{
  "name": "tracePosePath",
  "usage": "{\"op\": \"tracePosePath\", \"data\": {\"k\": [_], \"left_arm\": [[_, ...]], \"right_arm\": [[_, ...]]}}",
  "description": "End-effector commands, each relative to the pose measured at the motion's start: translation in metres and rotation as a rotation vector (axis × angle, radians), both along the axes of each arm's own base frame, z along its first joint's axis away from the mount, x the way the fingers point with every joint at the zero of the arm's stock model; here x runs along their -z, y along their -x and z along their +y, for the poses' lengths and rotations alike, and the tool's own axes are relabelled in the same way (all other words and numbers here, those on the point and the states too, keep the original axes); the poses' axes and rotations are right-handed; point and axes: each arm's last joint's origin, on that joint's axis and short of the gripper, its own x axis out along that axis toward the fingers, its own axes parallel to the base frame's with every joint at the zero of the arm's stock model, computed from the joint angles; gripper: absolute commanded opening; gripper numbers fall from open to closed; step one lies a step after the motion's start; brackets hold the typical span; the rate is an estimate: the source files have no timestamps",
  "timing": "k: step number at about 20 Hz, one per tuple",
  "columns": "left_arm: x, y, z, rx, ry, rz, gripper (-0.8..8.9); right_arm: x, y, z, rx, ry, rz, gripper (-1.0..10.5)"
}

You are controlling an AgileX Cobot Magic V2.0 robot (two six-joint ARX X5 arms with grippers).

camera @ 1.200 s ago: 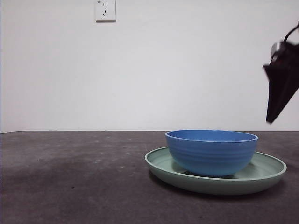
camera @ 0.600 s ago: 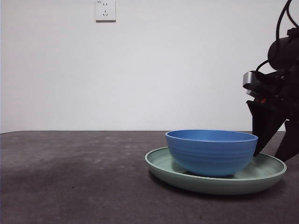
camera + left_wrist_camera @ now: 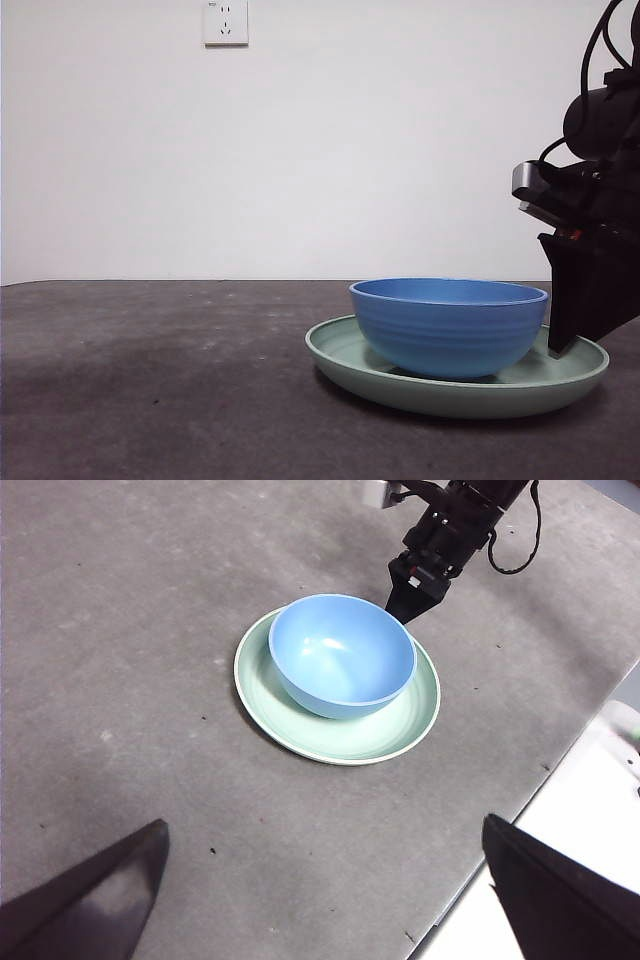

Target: Pick up the blue bowl, put it on the green plate, put it on desk

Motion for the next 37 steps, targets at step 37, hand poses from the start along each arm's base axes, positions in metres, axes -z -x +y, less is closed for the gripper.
{"op": "tracePosePath", "data": {"k": [37], "left_arm": [[-0.004,0.0,-0.001,0.002,0.015,-0.004,5.01]], "right_arm": [[-0.021,-0.034,0.111,0.02,-0.205,0.013,0.1]]}}
